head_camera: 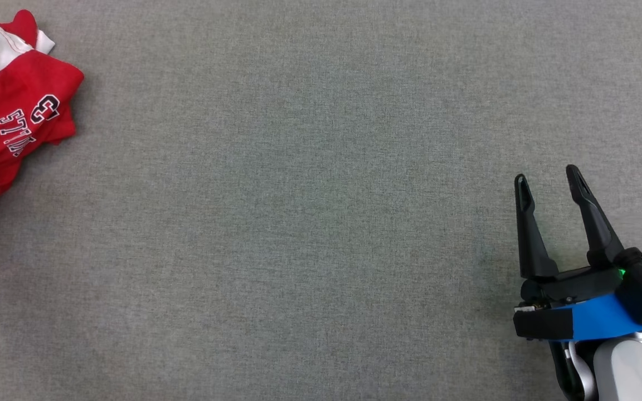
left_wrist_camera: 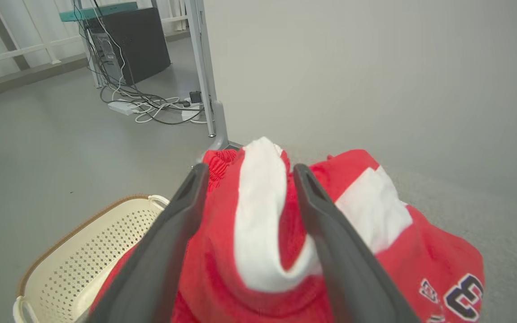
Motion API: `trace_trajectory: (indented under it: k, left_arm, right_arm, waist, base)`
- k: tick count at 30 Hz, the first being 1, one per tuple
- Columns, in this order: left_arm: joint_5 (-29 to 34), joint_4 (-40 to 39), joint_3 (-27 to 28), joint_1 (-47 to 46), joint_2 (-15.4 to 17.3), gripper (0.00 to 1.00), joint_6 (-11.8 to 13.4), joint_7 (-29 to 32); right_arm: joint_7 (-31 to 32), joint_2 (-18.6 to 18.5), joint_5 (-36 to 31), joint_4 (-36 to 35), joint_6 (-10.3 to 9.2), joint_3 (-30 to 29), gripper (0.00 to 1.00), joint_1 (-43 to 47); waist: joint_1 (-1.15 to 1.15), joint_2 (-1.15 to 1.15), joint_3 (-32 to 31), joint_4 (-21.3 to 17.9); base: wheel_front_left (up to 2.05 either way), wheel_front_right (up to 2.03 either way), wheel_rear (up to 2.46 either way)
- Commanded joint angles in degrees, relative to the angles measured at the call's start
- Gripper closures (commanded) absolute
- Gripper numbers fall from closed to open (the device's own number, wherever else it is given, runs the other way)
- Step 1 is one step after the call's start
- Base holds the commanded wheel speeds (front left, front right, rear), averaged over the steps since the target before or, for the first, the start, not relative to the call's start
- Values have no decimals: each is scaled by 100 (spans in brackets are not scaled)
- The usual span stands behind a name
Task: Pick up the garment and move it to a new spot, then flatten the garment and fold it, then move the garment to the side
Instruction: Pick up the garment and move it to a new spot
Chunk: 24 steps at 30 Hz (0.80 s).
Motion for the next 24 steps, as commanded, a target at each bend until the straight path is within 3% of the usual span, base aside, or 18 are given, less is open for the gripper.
trace_trajectory:
  k: [1,8,9,10,11,12,24]
  left_arm:
    - [-36,240,-66,-149,57,0,-121,118]
    - [-202,1156,-210,-300,-80,0,-287,819]
    - [-234,1249,-216,-305,-101,5,-322,888]
    - [-241,1318,-238,-312,-95,62,-335,927]
    - [-245,1383,-265,-314,-86,93,-373,947]
    - [-258,1426,-281,-317,-81,100,-398,934]
    - [31,1012,-592,-641,144,100,-529,-133]
  right_arm:
    - [36,-31,-60,-88,3,-21,0,-33]
    - [91,-31,-57,-164,3,52,0,-41]
    - [93,-31,-53,-157,3,62,0,-39]
    - [95,-31,-49,-145,3,76,0,-34]
    - [95,-31,-37,-132,3,97,0,-28]
    - [98,-31,-23,-126,3,111,0,-19]
    - [-51,-30,173,187,3,218,0,103]
  waist:
    - [-1,-2,24,-2]
    - [-1,-2,15,43]
    - [-1,-2,0,49]
    - [-1,-2,-21,52]
    - [-1,-2,-50,48]
    - [-1,-2,-75,45]
    - [-1,-2,-692,-50]
  base:
    - [0,0,0]
    - [0,0,0]
    - [0,0,0]
    - [0,0,0]
    - [0,0,0]
    - [0,0,0]
    - [0,0,0]
